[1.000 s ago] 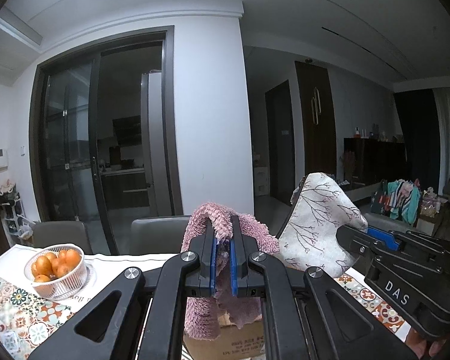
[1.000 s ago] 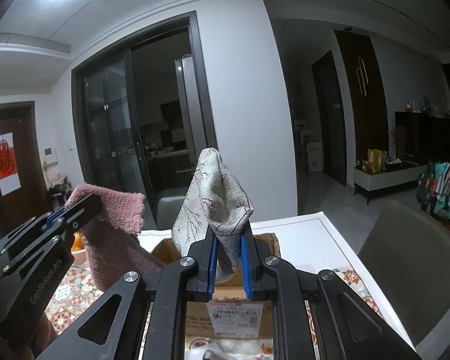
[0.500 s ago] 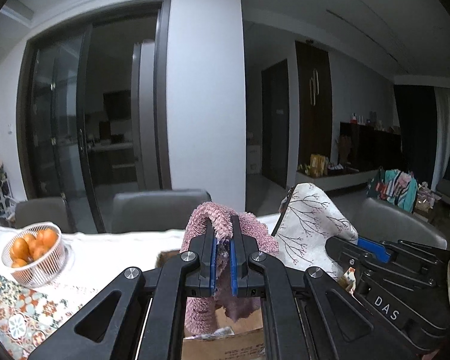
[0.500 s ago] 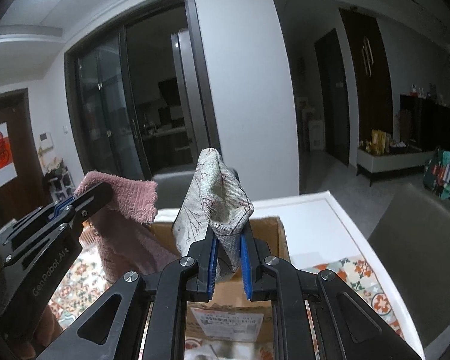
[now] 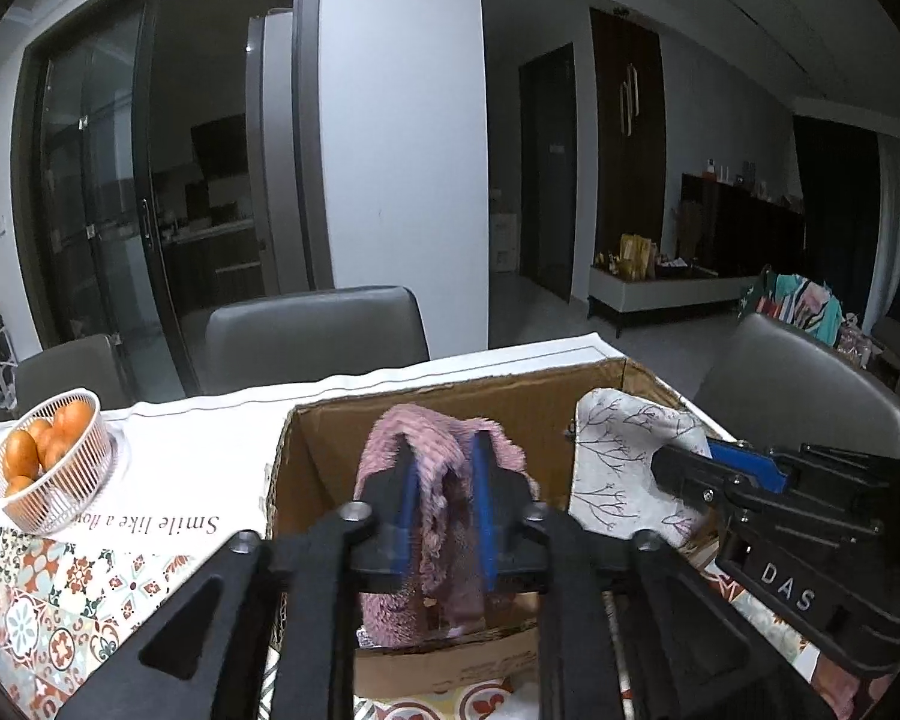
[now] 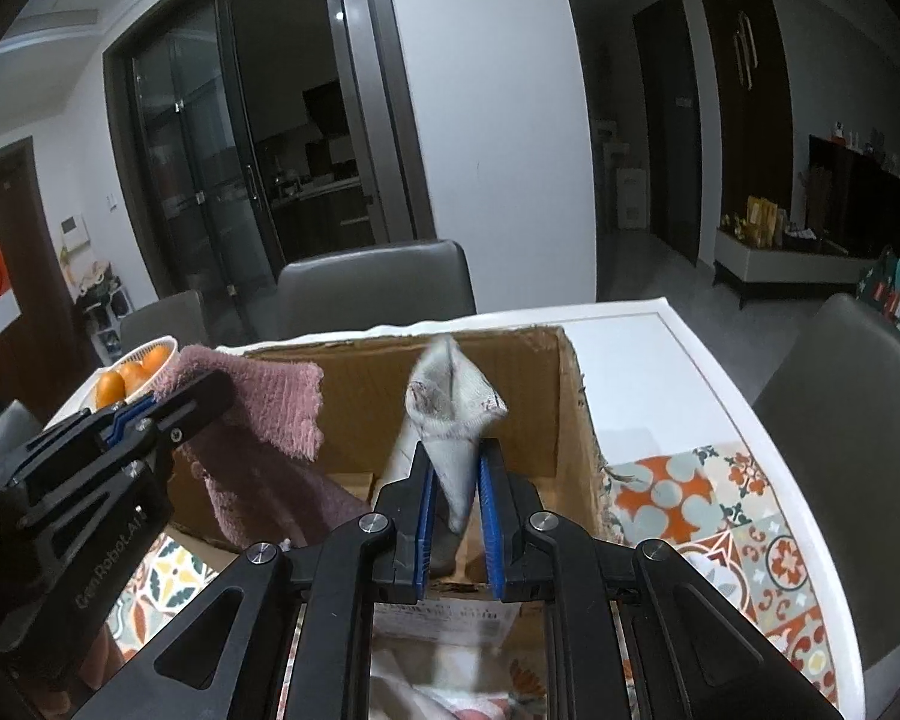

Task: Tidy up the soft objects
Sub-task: 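Open both tools to drop the towel and pouch into the box, then move both open tools back toward the dotted pouch and pink slipper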

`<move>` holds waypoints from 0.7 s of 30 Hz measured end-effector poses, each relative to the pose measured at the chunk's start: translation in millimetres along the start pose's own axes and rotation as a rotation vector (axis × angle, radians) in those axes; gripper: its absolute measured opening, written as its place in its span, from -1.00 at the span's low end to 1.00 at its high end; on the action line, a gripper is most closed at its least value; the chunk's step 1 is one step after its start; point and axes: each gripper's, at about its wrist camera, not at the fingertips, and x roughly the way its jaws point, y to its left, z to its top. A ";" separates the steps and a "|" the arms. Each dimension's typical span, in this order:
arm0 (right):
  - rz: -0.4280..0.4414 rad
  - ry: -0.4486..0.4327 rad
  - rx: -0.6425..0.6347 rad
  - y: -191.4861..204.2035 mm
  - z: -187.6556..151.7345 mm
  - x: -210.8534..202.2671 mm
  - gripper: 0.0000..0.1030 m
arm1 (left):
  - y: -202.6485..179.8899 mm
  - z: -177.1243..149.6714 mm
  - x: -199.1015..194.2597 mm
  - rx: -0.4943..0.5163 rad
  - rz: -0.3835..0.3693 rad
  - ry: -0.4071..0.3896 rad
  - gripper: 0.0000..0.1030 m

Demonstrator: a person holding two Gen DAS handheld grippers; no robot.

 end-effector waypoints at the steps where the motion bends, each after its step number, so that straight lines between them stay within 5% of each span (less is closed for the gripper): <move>1: 0.000 0.006 0.003 -0.3 0.2 0.9 -0.68 | 0.7 -0.5 1.1 -0.001 0.000 0.003 -0.28; 2: 0.001 0.008 0.007 -1.0 0.2 1.2 -0.62 | 1.0 -0.4 2.1 -0.002 -0.002 0.007 0.02; 5: -0.004 0.001 0.017 -4.2 -0.1 -0.4 -0.05 | 0.1 0.7 0.7 0.011 0.012 0.002 0.16; 8: -0.024 -0.016 0.012 -4.1 0.2 -4.6 -0.04 | -2.5 1.3 -2.3 0.024 0.021 0.002 0.30; 21: -0.055 -0.095 0.005 -1.4 2.8 -48.3 -0.04 | -3.9 -5.3 -47.5 0.008 0.026 -0.040 0.30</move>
